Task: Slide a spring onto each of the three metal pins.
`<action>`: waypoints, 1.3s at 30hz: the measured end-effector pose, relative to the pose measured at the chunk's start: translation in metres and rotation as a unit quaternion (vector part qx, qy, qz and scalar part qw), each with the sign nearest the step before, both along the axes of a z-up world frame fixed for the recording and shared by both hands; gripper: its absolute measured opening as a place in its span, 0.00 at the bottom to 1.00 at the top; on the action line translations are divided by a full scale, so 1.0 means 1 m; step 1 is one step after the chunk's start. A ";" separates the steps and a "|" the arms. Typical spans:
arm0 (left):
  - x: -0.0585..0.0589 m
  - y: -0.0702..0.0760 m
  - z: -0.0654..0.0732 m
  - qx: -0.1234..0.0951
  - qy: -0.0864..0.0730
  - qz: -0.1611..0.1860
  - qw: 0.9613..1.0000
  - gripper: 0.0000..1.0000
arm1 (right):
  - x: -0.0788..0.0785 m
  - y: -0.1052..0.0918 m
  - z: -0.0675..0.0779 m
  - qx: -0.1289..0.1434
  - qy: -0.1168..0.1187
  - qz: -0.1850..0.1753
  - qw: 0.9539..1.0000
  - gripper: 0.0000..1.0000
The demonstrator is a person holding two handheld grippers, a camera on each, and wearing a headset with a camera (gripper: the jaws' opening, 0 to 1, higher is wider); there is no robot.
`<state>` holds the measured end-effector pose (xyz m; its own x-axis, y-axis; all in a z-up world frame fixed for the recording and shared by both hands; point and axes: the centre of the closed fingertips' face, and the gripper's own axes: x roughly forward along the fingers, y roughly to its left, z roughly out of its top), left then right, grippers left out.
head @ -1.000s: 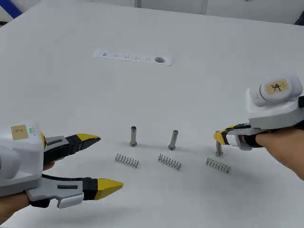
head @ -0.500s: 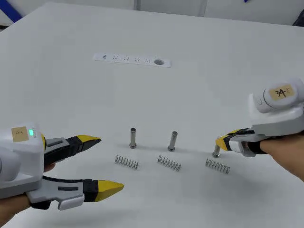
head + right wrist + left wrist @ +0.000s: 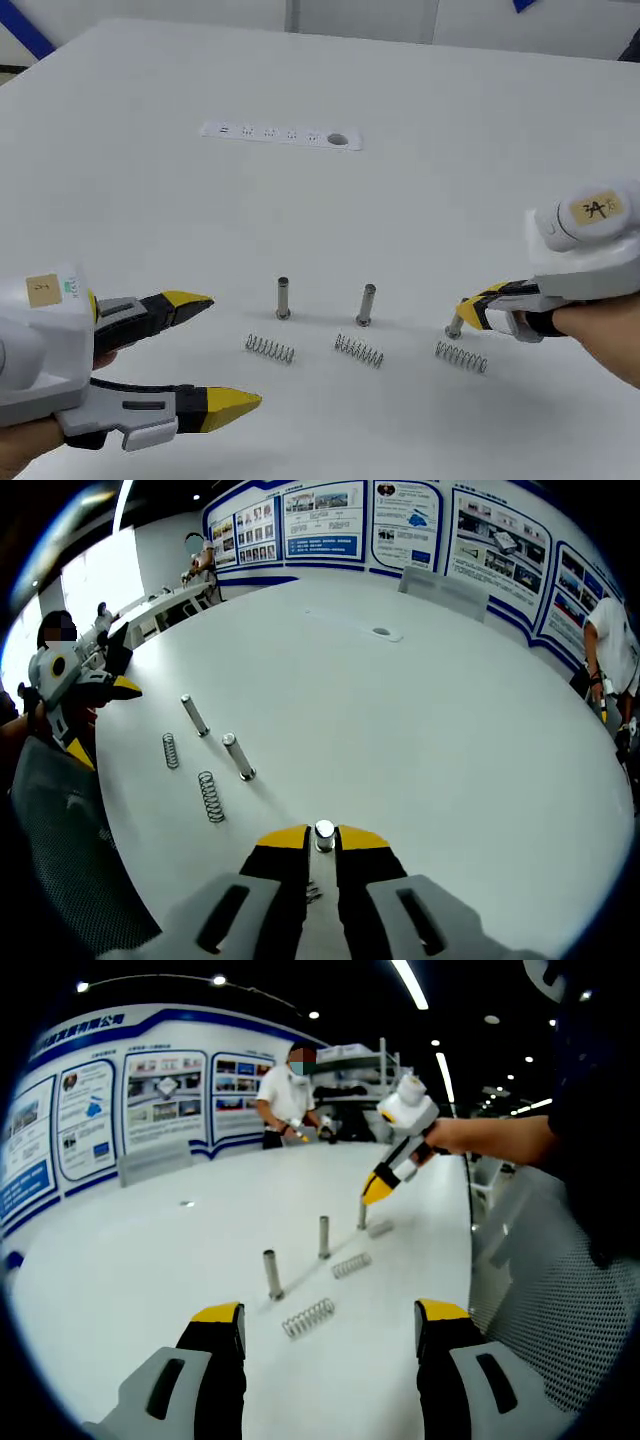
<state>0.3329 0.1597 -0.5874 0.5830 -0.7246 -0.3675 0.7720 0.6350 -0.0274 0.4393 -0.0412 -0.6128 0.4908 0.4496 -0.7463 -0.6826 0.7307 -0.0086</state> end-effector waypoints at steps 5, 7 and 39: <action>0.000 0.000 0.000 0.000 0.001 0.000 1.000 0.70 | -0.003 -0.003 0.001 -0.002 -0.001 0.002 1.000 0.11; 0.001 -0.001 0.000 -0.001 0.000 0.000 1.000 0.70 | -0.004 -0.006 0.004 -0.002 -0.004 0.001 1.000 0.11; 0.002 -0.001 -0.005 -0.010 0.003 0.001 1.000 0.70 | -0.030 0.020 -0.032 -0.118 0.032 0.207 0.971 0.14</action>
